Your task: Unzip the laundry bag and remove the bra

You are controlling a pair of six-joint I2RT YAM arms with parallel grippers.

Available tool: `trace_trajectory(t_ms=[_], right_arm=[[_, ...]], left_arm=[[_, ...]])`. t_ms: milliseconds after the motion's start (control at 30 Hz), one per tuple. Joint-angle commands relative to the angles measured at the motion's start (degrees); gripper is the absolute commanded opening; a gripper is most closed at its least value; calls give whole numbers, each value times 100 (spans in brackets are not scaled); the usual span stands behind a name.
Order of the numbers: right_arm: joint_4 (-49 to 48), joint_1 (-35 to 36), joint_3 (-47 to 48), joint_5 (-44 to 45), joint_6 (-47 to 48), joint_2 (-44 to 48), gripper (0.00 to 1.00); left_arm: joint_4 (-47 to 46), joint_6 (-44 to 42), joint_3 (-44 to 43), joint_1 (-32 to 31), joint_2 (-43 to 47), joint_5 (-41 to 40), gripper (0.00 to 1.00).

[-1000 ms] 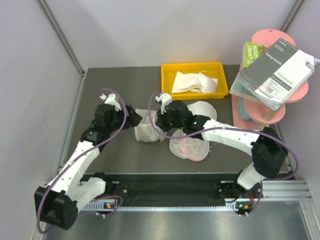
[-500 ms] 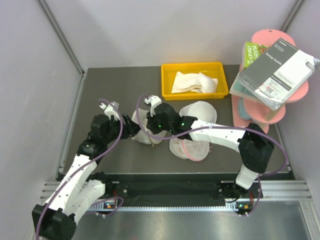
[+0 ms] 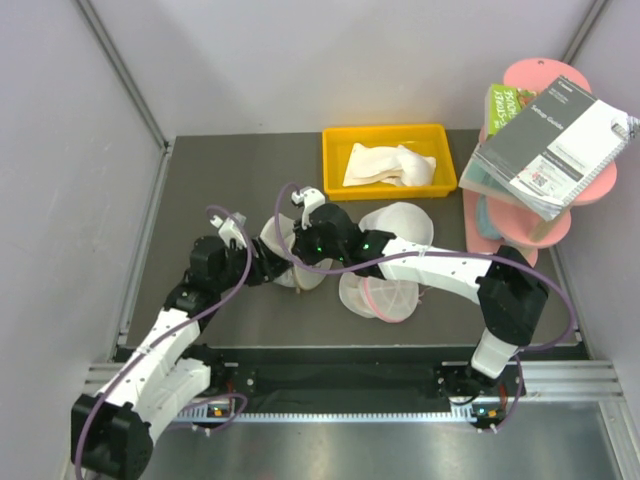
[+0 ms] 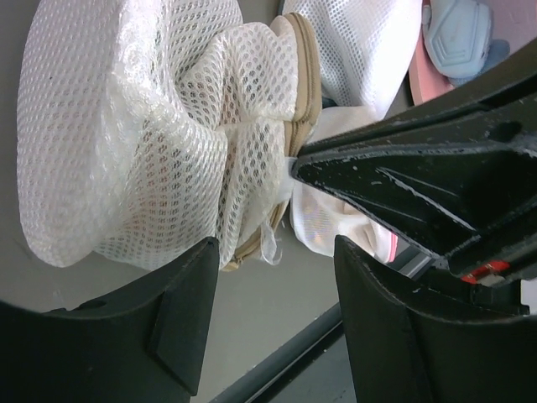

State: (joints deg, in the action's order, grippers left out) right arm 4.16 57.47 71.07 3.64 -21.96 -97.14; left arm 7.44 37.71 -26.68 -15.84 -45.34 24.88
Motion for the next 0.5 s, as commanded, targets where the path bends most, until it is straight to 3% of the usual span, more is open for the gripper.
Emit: trace_trajectory(t_ms=[0,200,467], right_arm=[[-232,-26,267,-117,-98,178,0],[-276,-26,232,-249,-116,239,0],[-258,-34,250,-329,-99,310,0]], left_arm=[[-700,140,66,-25,-220,131,62],[-911,78,75,-174,-615,-71,60],[-1262,245,31,-411,-967,-142,45]])
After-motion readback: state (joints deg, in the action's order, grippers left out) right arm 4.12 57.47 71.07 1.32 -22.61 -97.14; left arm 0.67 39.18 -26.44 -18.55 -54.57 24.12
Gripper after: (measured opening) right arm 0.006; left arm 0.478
